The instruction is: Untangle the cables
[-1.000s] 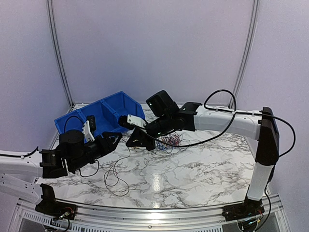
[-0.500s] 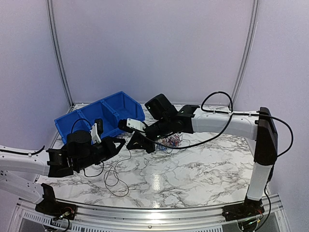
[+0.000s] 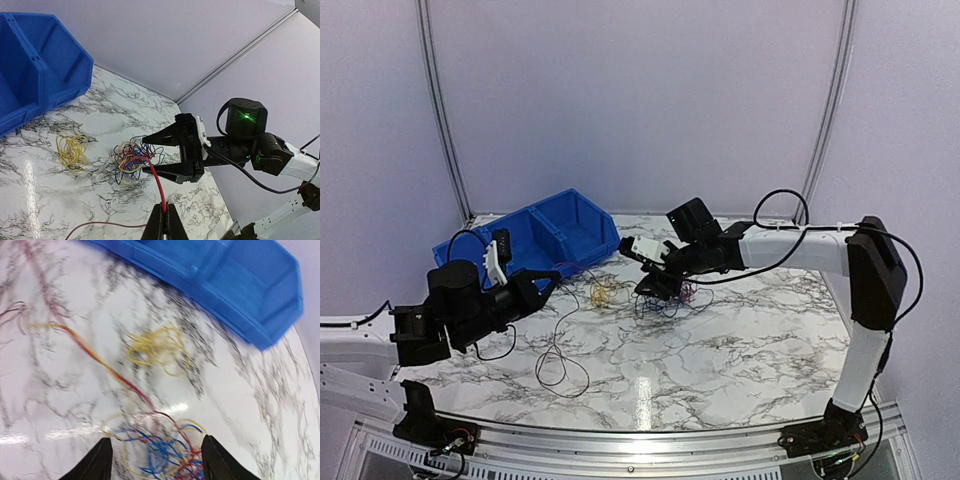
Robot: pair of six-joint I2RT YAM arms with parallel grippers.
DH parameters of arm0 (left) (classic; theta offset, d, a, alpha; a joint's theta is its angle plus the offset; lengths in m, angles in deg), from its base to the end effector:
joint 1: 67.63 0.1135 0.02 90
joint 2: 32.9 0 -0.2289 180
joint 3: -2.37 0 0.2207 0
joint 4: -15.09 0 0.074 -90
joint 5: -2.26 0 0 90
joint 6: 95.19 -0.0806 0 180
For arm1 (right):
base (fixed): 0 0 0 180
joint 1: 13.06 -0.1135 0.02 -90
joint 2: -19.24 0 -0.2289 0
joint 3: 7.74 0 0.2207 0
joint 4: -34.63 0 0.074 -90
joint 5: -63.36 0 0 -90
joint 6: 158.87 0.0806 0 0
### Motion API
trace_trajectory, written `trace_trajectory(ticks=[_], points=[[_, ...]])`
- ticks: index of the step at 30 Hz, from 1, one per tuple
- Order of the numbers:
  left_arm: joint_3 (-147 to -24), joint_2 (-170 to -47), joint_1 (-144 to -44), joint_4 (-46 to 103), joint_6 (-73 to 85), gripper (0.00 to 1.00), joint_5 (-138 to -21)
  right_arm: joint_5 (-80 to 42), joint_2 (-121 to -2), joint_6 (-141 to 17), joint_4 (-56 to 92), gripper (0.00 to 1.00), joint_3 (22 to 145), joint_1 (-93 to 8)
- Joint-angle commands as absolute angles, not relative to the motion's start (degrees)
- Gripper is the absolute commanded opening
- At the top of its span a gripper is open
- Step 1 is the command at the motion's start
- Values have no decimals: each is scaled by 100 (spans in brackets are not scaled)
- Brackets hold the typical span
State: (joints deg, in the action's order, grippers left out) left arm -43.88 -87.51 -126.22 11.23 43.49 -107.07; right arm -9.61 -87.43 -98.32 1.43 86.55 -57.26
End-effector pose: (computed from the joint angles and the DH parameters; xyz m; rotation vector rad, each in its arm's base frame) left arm 0.1559 -0.2041 0.2562 -0.1236 1.7710 -1.1283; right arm 0.2753 0.3006 0.1776 -1.5352 1.8088 0.4757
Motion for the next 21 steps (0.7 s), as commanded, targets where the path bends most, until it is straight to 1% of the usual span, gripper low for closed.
trace_trajectory(ticks=[1,3,5,7,8,9,11,12,13,15,17,19,20,21], points=[[-4900,-8274,-12582,2233,3872,0,-11232,-2053,-9196,-10018,383,65,8833,-5471],[-5233,-8078,-12582,2782,3596,0,-11448,-2078,-9455,-9959,338,68,8874,-5407],[-5545,-7888,-12582,3221,3324,0,-11677,-2134,-9663,-9919,313,68,8952,-5402],[-5886,-7727,-12582,3599,3065,0,-11890,-2164,-9845,-9834,284,65,9065,-5407],[-6082,-7679,-12582,3763,2910,0,-11980,-2139,-9919,-9805,248,60,9132,-5406],[-6338,-7655,-12582,3921,2736,0,-12083,-2086,-9989,-9771,191,51,9208,-5406],[-6950,-7716,-12582,4360,2268,0,-12260,-1926,-10080,-9720,106,30,9305,-5406],[-7309,-7792,-12582,4473,2063,0,-12334,-1866,-10108,-9690,107,21,9310,-5406],[-7678,-7901,-12582,4706,1855,0,-12401,-1810,-10131,-9678,118,16,9303,-5406],[-8460,-8166,-12582,4981,1411,0,-12535,-1720,-10170,-9622,92,13,9298,-5414],[-9344,-8581,-12582,5206,951,0,-12707,-1618,-10203,-9584,67,5,9289,-5410],[-10383,-8954,-12582,5337,501,0,-12886,-1544,-10228,-9539,54,4,9276,-5413],[-10806,-9138,-12582,5347,277,0,-12940,-1526,-10244,-9512,50,6,9276,-5415],[-11199,-9316,-12582,5328,72,0,-12985,-1520,-10267,-9492,35,12,9282,-5415]])
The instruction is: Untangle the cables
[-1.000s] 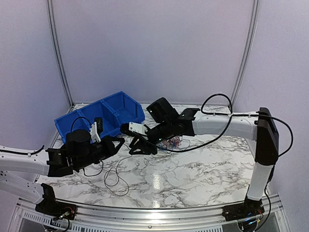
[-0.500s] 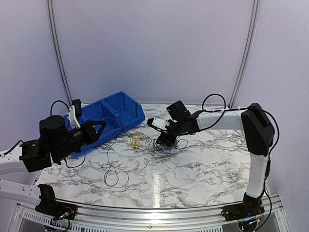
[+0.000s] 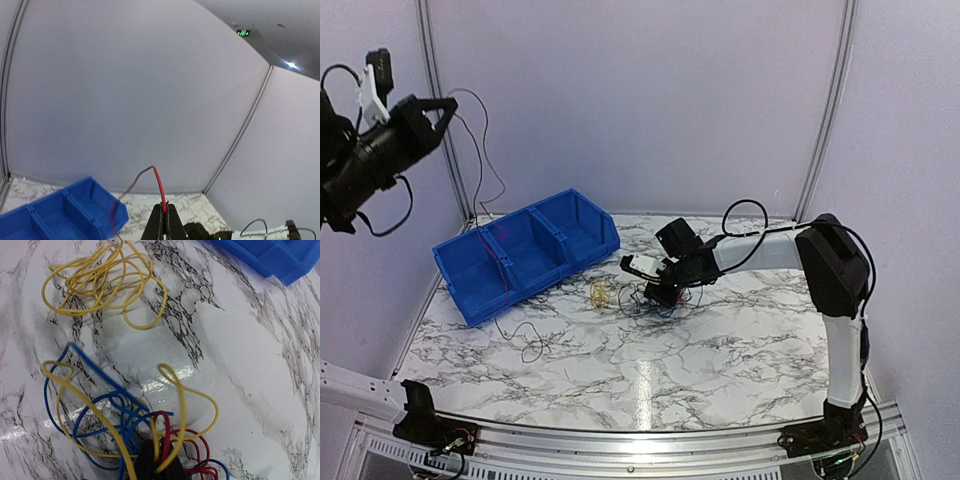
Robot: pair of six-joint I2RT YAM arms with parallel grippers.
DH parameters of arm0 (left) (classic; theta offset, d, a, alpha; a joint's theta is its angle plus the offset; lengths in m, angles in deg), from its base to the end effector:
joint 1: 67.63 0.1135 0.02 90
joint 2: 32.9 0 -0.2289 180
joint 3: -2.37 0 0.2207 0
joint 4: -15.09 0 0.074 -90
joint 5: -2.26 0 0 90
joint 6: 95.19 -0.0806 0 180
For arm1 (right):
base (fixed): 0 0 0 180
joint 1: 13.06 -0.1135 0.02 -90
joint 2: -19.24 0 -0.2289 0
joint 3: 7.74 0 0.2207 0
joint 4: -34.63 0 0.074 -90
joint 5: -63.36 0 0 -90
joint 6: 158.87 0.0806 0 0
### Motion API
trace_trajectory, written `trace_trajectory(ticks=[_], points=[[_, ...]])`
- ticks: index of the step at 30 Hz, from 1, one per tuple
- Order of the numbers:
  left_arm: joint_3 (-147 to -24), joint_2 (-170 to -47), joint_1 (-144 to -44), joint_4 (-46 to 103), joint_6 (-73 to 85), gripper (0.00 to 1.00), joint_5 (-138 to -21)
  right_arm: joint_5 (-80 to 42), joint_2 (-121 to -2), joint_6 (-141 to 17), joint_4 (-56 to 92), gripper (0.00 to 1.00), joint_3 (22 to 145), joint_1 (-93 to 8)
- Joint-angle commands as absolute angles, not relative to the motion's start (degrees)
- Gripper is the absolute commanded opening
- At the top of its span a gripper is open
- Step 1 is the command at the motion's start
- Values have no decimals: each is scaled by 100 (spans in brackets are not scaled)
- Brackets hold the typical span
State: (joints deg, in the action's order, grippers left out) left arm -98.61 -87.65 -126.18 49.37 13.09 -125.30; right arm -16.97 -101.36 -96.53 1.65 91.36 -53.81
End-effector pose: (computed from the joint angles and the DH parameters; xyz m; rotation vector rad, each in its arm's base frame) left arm 0.1335 -0.1241 0.4884 -0.0659 1.4373 -0.6636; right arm 0.3177 0.2916 0.1047 -1.4778 2.0523 0.3047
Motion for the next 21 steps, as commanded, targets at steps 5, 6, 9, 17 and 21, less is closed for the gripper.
trace_trajectory(ticks=[5,6,9,17,21], points=[[-12916,-10336,-12582,5237,-1259,0,-13393,-1453,-10169,-9463,-10,25,9284,-5409],[-13157,-10534,-12582,5209,-1526,0,-13525,-1385,-10073,-9458,-33,31,9291,-5410],[-13604,-10990,-12582,4997,-2330,0,-13861,-1245,-9658,-9474,-73,45,9268,-5410],[-13568,-11411,-12292,4298,-3572,0,-14425,-1448,-8514,-9898,-647,63,9159,-5407],[-13404,-11389,-11889,4277,-3613,0,-14372,-1509,-8043,-10079,-890,67,9014,-5402]])
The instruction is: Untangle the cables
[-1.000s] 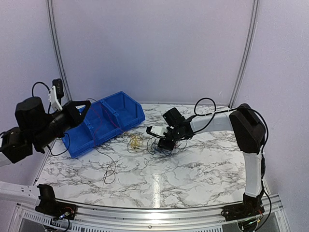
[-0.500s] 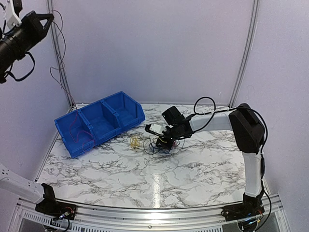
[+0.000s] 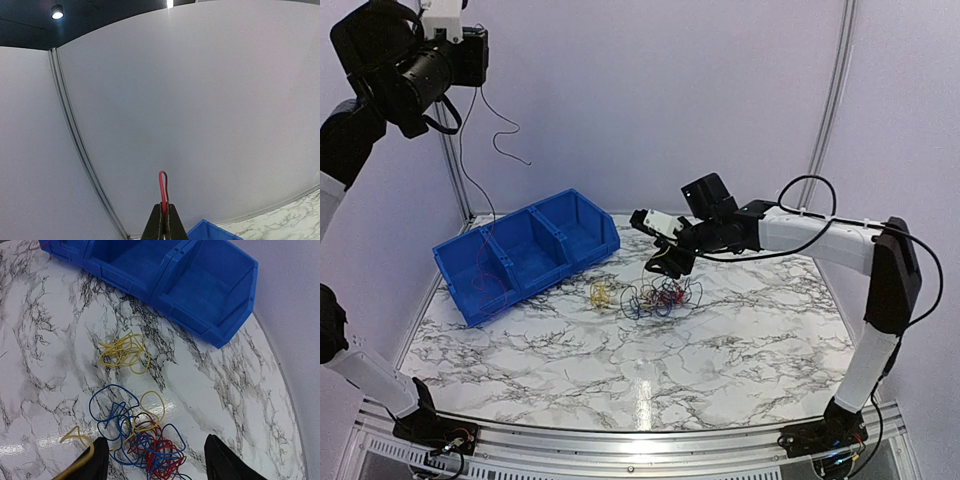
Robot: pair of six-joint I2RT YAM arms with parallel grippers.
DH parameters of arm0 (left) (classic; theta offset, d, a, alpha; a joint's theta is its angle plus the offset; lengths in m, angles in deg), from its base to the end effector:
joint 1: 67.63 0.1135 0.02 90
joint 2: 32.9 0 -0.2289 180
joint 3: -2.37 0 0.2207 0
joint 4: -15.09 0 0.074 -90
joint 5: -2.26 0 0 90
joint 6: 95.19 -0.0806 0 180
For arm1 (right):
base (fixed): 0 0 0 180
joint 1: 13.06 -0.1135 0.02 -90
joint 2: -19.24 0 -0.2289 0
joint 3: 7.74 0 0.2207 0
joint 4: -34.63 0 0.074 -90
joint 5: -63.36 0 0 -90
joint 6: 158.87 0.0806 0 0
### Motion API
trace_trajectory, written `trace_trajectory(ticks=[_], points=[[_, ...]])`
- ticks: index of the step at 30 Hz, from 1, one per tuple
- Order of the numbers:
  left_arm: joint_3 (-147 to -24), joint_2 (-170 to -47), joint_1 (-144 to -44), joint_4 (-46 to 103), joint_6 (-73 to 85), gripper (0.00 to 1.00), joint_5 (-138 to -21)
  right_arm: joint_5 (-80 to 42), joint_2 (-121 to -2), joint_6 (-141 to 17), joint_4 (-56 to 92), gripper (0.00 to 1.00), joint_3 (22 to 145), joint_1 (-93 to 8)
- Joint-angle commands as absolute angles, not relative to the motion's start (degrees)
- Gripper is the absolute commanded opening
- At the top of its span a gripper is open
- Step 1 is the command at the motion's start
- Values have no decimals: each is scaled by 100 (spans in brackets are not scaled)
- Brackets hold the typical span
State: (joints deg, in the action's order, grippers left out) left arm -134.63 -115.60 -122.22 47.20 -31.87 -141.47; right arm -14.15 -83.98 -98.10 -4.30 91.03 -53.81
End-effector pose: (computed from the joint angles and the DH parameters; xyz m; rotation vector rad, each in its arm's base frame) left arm 0.1876 -0.1517 0.5657 0.0853 1.3442 0.1428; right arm 0.2942 0.2765 0.2143 -1.4259 1.8456 0.3544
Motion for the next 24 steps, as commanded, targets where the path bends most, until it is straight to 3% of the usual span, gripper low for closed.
trace_trajectory(ticks=[1,10,24], points=[[-13319,-11359,-11774,4269,-3601,0,-14334,-1505,-7935,-10115,-948,68,8975,-5401],[-12863,-11165,-10677,4213,-3427,0,-13843,-1581,-6887,-10375,-134,70,7817,-5379],[-12355,-11173,-9715,3673,-3794,0,-13581,-1540,-7059,-10424,180,70,7401,-5214]])
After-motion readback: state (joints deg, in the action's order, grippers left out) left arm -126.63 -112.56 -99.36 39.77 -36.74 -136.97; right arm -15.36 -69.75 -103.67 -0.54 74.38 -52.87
